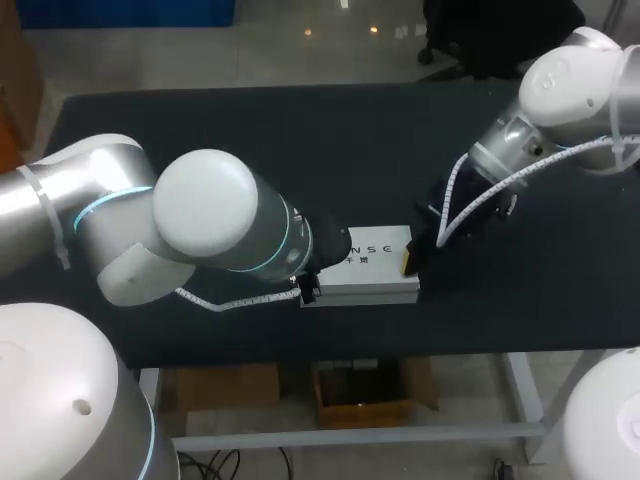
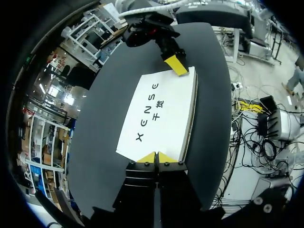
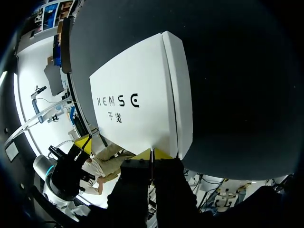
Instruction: Assemble the packaging by folding the flat box into shape, placing the metal phone stand inside, and closing the box properly
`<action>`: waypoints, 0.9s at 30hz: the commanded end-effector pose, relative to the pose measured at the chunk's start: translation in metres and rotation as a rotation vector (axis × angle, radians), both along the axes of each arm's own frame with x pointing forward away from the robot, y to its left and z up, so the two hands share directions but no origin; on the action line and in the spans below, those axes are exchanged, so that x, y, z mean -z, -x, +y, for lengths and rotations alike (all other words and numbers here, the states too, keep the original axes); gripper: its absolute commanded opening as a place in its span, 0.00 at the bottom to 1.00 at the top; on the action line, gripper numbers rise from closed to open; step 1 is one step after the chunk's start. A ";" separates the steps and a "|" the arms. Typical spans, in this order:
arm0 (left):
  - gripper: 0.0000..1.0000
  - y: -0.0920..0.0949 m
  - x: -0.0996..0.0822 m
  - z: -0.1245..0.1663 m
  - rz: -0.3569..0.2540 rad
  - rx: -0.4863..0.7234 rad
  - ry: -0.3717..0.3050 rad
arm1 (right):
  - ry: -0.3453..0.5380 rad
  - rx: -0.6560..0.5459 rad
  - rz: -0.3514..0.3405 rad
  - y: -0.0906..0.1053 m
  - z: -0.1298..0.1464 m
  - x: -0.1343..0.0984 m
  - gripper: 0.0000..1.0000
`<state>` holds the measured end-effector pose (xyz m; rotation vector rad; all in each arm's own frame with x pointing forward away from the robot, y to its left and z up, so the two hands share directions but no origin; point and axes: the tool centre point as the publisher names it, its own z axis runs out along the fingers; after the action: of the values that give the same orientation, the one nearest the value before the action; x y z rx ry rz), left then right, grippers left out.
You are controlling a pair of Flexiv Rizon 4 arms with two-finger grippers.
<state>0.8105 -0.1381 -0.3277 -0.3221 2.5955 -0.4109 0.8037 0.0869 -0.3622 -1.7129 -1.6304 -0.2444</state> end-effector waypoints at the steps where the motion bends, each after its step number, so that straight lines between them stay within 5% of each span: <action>1: 0.00 -0.007 0.010 0.002 0.017 0.033 0.059 | 0.002 -0.001 0.003 -0.001 0.001 0.003 0.00; 27: 0.00 -0.003 0.039 -0.002 0.078 0.066 0.074 | 0.005 0.000 0.017 -0.004 0.001 0.011 0.00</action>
<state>0.8094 -0.1378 -0.3604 -0.2840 2.6751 -0.5242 0.8045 0.0871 -0.3679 -1.7181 -1.6224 -0.2328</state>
